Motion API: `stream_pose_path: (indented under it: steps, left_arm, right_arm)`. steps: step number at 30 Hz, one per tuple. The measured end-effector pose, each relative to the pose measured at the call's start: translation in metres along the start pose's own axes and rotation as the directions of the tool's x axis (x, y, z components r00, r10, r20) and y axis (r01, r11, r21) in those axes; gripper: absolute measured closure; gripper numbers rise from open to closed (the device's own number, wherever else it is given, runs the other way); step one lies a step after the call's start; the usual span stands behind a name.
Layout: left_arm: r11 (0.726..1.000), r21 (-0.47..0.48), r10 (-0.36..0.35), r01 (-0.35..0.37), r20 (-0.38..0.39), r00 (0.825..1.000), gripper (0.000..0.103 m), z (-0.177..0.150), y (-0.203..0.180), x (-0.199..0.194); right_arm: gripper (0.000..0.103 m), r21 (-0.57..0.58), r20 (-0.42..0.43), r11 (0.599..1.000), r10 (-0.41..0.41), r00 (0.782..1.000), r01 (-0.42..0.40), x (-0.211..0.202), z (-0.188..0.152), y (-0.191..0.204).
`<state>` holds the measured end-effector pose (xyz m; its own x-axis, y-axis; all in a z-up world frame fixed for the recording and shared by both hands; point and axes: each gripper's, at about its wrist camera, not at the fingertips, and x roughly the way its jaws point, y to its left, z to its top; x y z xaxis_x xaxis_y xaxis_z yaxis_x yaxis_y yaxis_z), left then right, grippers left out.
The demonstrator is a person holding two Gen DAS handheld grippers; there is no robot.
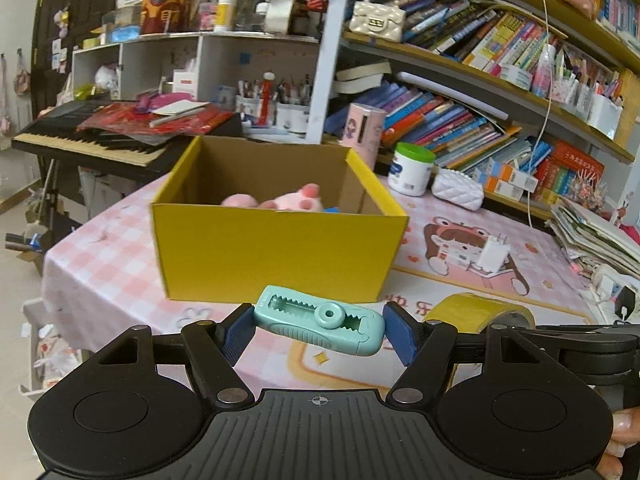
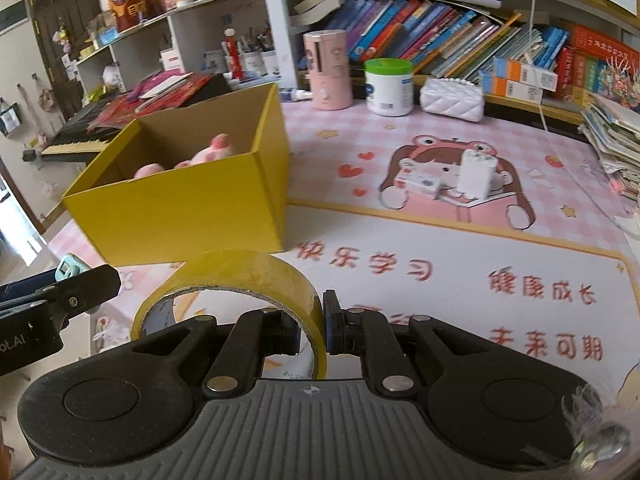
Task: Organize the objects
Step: 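Carry the tape roll and green holder with both tools over the yellow box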
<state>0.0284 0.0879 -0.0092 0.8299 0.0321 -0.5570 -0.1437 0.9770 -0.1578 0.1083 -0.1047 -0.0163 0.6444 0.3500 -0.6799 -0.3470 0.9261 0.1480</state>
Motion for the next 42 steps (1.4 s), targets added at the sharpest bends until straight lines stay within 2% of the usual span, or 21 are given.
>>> stream_pose_path:
  steps: [22,34,42]
  left_arm:
    - [0.999,-0.017,0.041,-0.040,0.041,0.998,0.033,-0.011,0.065,-0.043]
    - [0.998,-0.058,0.023,-0.019,0.058,0.998,0.033,-0.007,0.075,-0.046]
    - [0.997,-0.067,0.033,-0.027,0.089,0.995,0.033,0.009,0.078,-0.034]
  right_arm:
    - [0.093,-0.050,-0.007,0.997,0.057,0.998,-0.058,-0.008,-0.025,0.082]
    - [0.093,-0.087,-0.017,0.995,0.046,0.999,-0.048,-0.007,-0.023,0.096]
    - [0.092,-0.089,0.031,0.995,0.048,0.998,-0.045,0.001,-0.002,0.096]
